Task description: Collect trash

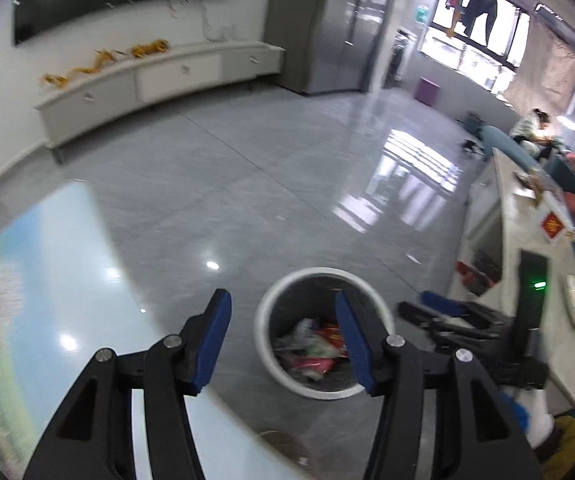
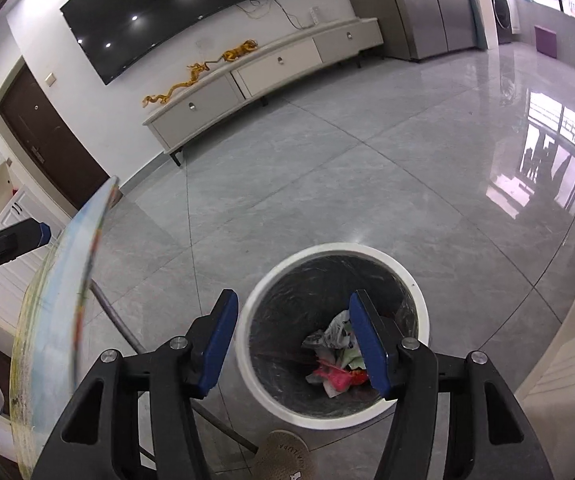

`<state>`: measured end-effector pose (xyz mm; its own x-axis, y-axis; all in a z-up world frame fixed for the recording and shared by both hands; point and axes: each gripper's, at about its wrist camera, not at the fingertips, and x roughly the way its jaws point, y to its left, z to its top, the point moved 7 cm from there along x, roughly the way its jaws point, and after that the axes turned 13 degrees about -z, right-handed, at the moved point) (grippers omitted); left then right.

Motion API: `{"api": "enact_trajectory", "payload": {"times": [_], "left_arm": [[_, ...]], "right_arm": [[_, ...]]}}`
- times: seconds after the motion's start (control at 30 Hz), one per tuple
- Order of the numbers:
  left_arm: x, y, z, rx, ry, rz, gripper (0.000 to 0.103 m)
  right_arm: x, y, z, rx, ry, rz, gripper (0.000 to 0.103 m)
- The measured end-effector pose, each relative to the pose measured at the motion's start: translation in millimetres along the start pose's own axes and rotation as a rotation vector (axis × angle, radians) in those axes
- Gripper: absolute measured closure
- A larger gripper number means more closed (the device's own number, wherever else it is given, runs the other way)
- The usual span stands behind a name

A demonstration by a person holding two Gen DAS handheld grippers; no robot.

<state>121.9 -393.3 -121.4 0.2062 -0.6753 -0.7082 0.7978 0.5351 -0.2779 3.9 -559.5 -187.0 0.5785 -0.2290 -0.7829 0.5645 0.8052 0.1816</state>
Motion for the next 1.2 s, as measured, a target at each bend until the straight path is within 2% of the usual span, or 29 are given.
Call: {"api": "enact_trajectory", "payload": {"times": [0.2,0.27,0.33,0.47,0.57,0.63,0.77,0.83,0.93,1.07,1.2], "left_arm": [[-79.2,25.7,-13.7,-0.011,-0.117,0.205,0.050],[-113.3,33.8,-21.6,-0.019,-0.176,0.265,0.043],[-149.0,42.6,-31.3,-0.029,-0.235,0.325,0.038],[-217.4,59.7,-55.1,-0.061,-0.329,0.441,0.035],[-268.2,73.1,-76.7,-0.099,-0.404,0.512,0.030],[-296.0,80.0,-91.3,-0.127,-0.443,0.560,0.024],[-342.5,88.7,-114.1,-0.159,-0.516,0.636,0.021],[-360.0,90.0,-123.6,-0.166,-0.541,0.671,0.017],[-382.9,86.7,-138.5,-0.174,-0.579,0.716,0.014],[-400.9,80.5,-155.1,-0.189,-0.600,0.746,0.012],[-418.1,68.7,-172.2,-0.186,-0.624,0.787,0.003]], "right_arm": [[-56.9,56.4,20.3,-0.066,-0.101,0.038,0.042],[-80.8,81.5,25.3,-0.099,-0.147,0.055,0.039],[-105.6,108.4,26.6,-0.127,-0.191,0.076,0.033],[-149.5,158.0,22.5,-0.186,-0.267,0.118,0.024],[-179.5,192.0,13.9,-0.224,-0.318,0.149,0.013],[-196.6,209.6,5.7,-0.241,-0.349,0.151,0.009],[-218.3,235.0,-7.1,-0.259,-0.381,0.132,0.008],[-227.6,246.4,-14.3,-0.274,-0.394,0.122,0.003],[-242.4,258.7,-22.4,-0.287,-0.418,0.129,0.002],[-261.2,266.2,-31.7,-0.310,-0.453,0.122,0.001],[-282.0,271.0,-38.8,-0.325,-0.498,0.092,0.000]]}}
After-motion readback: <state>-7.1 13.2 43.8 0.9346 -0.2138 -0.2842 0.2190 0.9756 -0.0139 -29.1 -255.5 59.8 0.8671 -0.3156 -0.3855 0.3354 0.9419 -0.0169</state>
